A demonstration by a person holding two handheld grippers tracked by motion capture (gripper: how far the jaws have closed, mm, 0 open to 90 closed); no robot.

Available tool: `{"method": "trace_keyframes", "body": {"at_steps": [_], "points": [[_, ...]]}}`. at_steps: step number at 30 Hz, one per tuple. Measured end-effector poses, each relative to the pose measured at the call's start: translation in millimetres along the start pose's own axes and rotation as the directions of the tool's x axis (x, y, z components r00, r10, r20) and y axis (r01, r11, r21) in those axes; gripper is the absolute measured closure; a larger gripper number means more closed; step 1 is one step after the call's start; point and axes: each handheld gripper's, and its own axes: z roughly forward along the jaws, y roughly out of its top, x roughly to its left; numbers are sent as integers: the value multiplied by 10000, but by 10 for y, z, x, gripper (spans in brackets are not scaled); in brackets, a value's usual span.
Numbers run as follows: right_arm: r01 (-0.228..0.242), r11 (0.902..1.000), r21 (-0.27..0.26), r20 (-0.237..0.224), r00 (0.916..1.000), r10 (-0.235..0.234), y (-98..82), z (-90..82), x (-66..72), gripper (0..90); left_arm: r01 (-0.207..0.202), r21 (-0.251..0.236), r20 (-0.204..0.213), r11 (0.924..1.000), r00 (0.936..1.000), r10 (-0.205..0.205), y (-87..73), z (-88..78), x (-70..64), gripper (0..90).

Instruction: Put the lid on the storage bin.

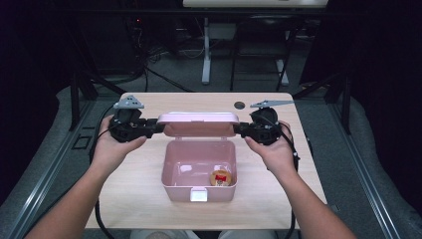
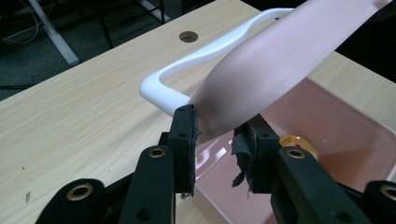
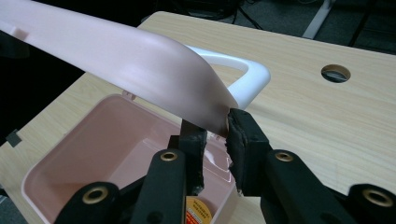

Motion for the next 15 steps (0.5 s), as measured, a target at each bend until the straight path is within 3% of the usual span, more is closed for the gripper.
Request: {"method": "trace_keyframes", "body": {"at_steps": [7, 15], "points": [[321, 9995, -53, 91, 9994, -320, -81, -31, 51, 750, 22, -76, 72, 10000, 10000, -22, -51, -55, -51, 692], [54, 9995, 302, -256, 9997, -46, -158, -62, 41, 739, -80, 23, 130, 10000, 9999, 79, -167, -84, -129, 690]]}}
